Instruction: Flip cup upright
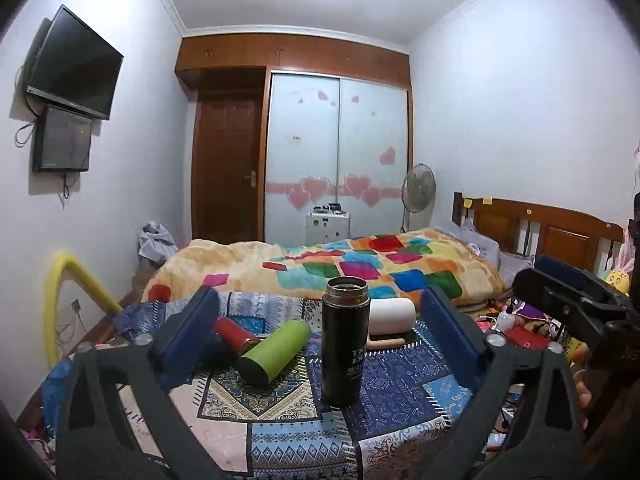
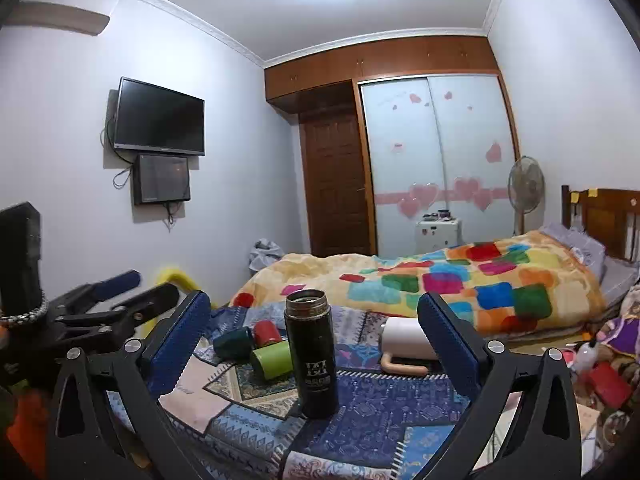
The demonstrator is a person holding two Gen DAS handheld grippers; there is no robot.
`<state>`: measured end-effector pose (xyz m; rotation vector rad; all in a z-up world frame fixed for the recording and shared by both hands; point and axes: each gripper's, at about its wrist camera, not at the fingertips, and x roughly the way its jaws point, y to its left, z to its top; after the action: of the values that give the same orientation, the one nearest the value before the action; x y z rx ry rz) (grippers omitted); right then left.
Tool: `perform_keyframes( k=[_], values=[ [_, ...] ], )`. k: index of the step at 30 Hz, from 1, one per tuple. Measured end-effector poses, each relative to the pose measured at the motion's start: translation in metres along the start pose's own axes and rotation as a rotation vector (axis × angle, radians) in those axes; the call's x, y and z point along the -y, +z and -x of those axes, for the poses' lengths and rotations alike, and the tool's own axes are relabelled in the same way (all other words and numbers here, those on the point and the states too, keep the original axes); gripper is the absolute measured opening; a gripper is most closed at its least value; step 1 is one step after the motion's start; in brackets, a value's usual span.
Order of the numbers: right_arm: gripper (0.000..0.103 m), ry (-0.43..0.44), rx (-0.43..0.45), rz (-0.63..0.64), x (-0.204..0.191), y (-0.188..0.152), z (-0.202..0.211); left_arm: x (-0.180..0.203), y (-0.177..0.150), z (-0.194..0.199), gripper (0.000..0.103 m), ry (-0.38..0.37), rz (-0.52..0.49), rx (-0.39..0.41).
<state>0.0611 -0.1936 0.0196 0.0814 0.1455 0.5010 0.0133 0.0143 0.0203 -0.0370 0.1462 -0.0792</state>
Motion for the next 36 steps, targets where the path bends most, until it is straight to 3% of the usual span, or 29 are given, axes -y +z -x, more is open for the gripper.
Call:
perform_keyframes(
  k=[36],
  values=[
    [0.103, -0.033, -0.005, 0.017, -0.011, -0.008, 0.015, 0.006, -0.008, 0.017, 0.103, 0.030, -0.005, 0.022]
  ],
)
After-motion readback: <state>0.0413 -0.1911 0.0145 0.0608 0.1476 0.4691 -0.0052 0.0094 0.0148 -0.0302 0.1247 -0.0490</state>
